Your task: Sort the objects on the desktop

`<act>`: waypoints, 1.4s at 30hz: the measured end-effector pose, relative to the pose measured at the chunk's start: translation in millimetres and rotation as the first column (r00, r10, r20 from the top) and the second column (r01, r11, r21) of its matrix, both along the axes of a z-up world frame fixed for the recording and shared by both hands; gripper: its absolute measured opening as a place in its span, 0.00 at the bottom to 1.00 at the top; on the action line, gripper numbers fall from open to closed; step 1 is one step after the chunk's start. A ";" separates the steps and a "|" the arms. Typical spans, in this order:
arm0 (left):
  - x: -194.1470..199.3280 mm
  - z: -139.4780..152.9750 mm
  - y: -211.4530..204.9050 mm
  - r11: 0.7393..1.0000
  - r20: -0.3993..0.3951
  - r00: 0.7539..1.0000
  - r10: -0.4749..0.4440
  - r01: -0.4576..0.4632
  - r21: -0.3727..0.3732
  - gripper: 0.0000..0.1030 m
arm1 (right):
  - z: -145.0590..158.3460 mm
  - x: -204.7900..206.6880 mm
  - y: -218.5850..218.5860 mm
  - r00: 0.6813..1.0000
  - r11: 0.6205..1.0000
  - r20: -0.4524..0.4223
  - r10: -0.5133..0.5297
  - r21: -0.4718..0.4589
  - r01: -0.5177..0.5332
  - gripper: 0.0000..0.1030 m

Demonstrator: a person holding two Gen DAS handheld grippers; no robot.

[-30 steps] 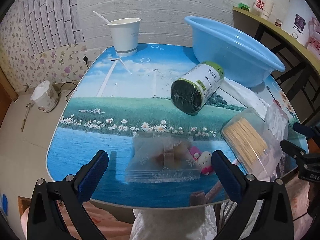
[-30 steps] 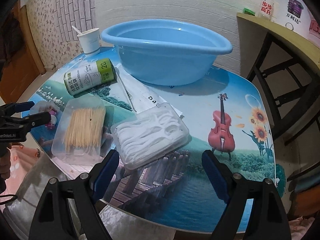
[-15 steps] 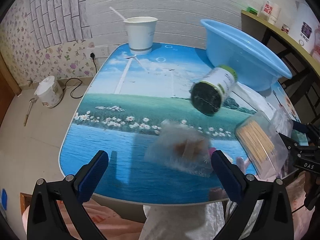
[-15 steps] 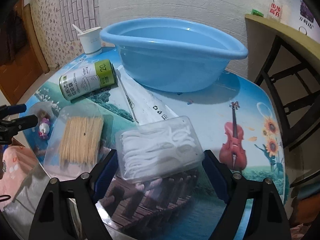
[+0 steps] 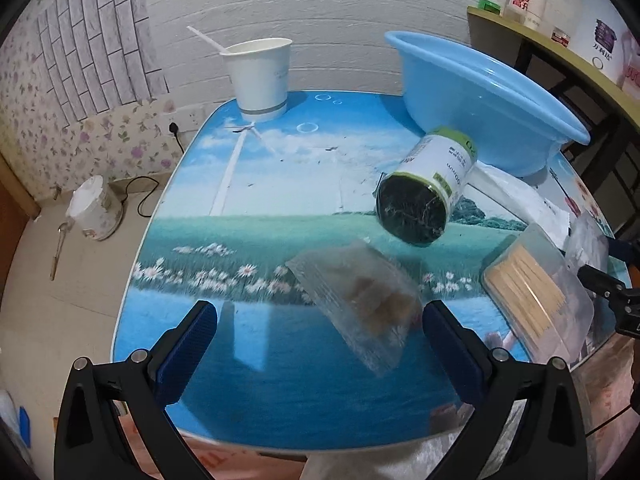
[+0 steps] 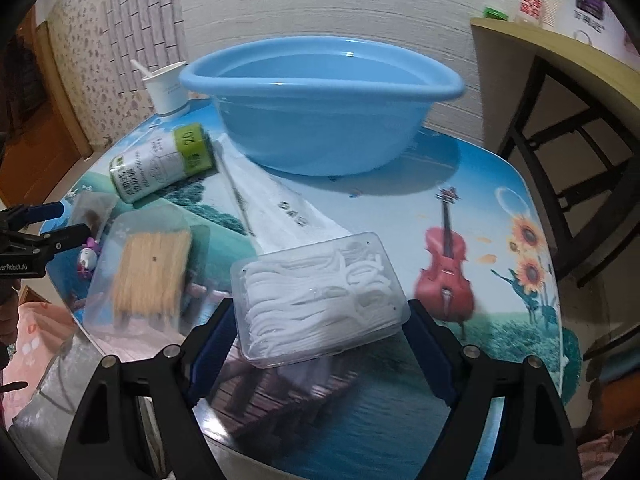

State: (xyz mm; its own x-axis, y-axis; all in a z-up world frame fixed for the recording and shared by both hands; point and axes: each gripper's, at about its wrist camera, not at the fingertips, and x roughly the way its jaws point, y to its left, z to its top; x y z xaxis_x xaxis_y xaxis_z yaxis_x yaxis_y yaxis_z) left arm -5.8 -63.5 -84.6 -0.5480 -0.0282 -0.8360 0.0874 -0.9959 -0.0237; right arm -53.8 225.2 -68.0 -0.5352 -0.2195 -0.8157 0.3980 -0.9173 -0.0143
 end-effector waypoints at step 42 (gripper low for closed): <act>-14.7 -3.7 -8.0 0.996 -0.020 0.996 0.092 -0.092 -0.015 0.42 | -5.8 -13.4 0.4 0.999 0.999 -0.006 -0.044 0.011 0.044 0.82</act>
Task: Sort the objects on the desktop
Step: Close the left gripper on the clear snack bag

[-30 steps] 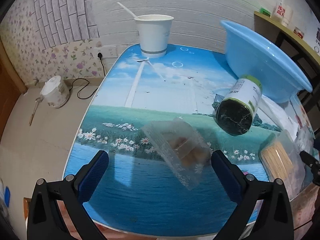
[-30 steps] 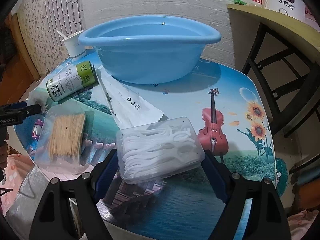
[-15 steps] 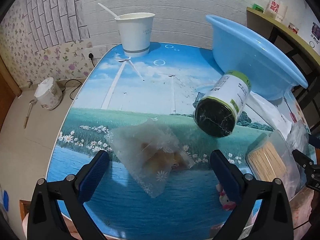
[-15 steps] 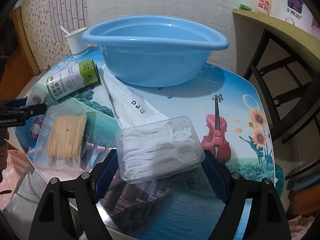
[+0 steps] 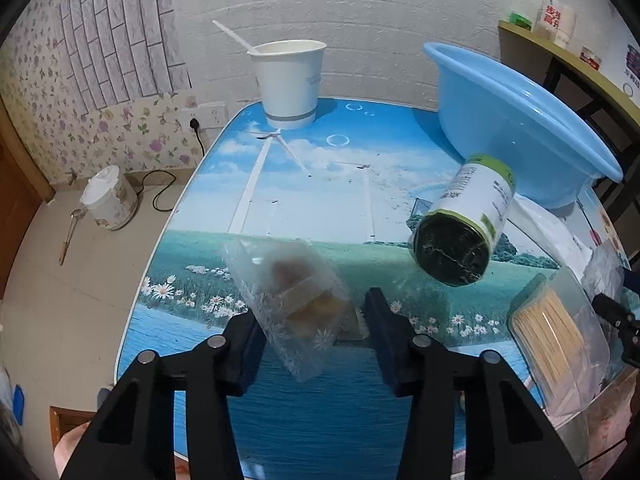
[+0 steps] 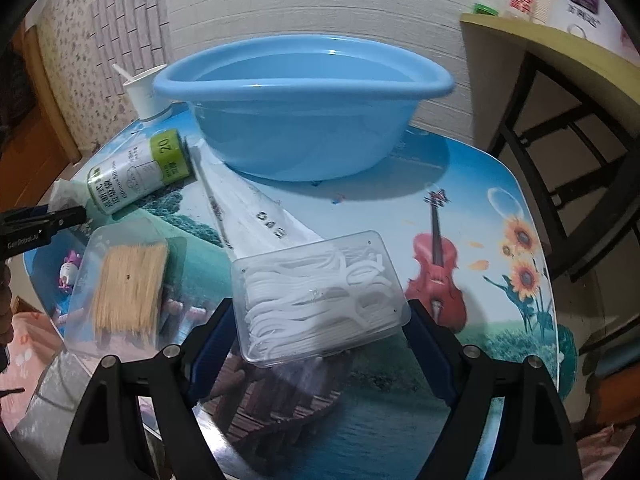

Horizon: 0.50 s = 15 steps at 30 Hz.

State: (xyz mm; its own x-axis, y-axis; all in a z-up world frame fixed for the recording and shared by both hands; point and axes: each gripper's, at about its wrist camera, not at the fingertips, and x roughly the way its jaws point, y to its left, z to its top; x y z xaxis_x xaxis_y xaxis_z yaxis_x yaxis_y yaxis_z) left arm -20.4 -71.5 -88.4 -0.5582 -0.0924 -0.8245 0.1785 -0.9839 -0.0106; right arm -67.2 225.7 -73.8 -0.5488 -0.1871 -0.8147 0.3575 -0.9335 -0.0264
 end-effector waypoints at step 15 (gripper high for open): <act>3.2 1.6 -0.9 0.999 -0.005 1.000 -0.009 0.010 0.039 0.32 | 0.5 12.4 15.1 0.992 0.995 0.076 -0.102 0.017 0.101 0.82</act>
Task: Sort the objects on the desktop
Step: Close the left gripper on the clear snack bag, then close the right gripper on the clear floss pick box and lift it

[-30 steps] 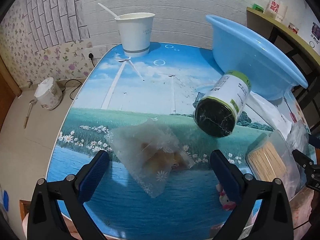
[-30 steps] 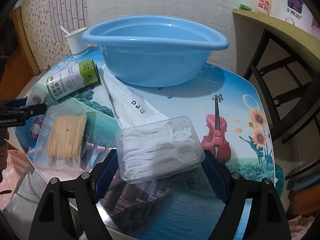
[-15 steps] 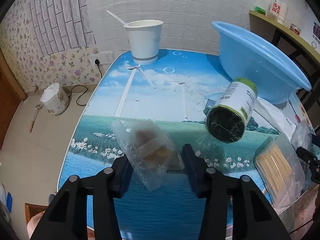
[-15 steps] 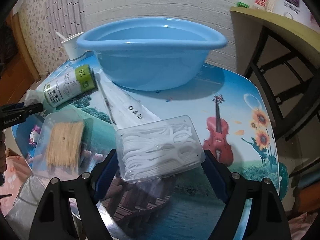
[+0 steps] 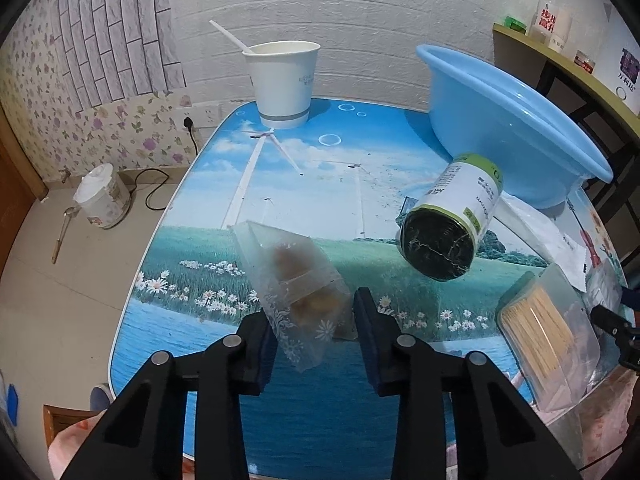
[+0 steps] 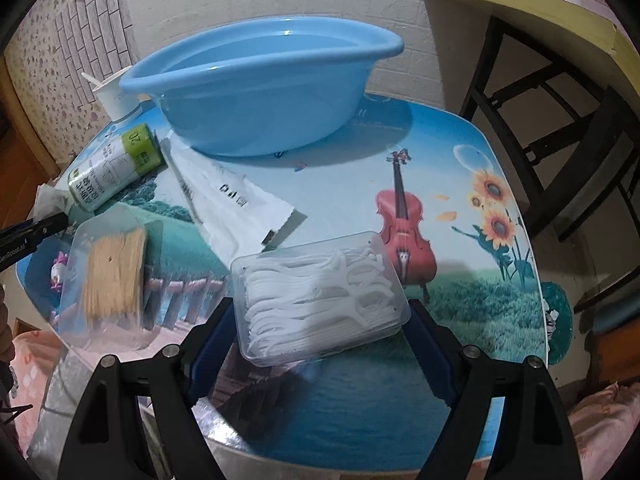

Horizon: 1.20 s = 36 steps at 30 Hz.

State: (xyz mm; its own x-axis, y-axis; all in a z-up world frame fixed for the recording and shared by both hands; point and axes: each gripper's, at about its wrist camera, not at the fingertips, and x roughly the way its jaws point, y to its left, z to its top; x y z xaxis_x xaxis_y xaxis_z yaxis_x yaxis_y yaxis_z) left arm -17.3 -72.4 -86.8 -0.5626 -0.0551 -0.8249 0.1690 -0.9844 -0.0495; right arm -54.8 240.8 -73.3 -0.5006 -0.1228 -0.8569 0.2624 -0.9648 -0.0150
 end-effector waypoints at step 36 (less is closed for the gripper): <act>0.6 0.2 -3.6 1.000 -0.006 1.000 0.018 -0.018 0.010 0.27 | -2.8 -10.9 -9.1 0.998 0.999 -0.058 0.007 0.034 -0.005 0.82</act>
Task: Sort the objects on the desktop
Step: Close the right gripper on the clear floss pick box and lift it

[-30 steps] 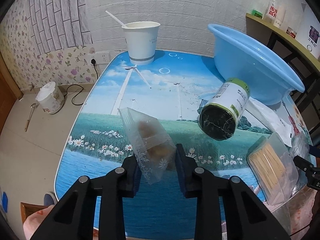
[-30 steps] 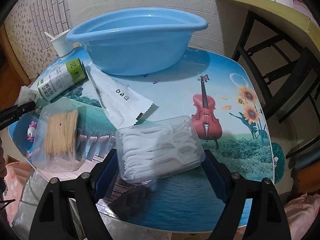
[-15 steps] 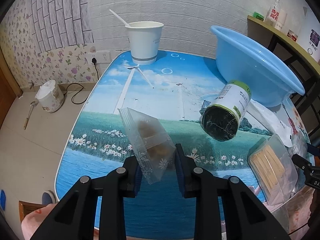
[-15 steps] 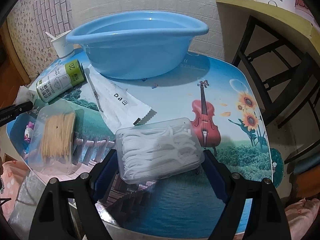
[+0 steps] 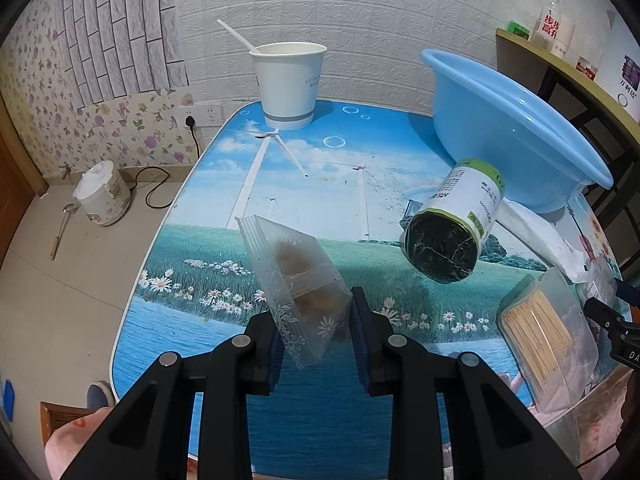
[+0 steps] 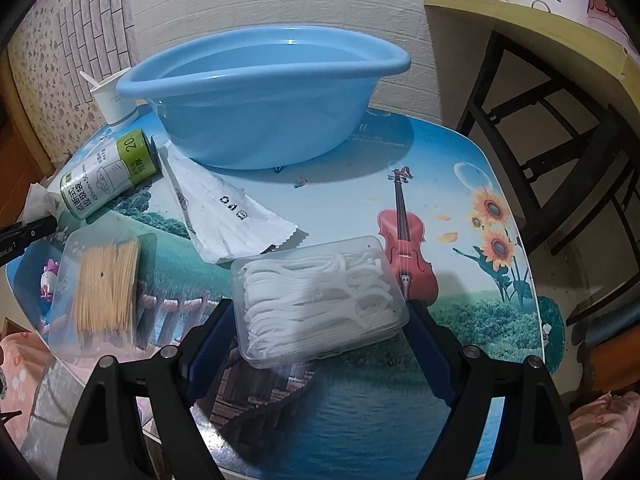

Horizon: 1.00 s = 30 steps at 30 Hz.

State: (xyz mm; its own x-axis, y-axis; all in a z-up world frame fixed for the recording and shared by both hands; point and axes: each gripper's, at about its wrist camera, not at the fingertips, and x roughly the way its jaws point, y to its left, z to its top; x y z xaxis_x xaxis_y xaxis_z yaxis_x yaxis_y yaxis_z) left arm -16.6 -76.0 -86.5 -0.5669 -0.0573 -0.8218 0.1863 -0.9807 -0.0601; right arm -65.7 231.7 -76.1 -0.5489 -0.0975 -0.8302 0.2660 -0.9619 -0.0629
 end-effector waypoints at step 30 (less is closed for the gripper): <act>-1.0 -0.1 0.3 1.000 0.003 1.000 0.000 0.000 -0.003 0.27 | 2.0 -0.3 -0.9 0.955 0.956 -0.043 0.293 0.040 -0.291 0.83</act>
State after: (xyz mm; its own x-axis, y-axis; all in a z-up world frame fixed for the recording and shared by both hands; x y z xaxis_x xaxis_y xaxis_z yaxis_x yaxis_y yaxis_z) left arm -17.7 -75.7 -86.7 -0.5643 -0.0596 -0.8234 0.1868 -0.9807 -0.0571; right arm -66.0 230.8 -74.1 -0.5395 -0.2328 -0.8092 0.5310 -0.8399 -0.1124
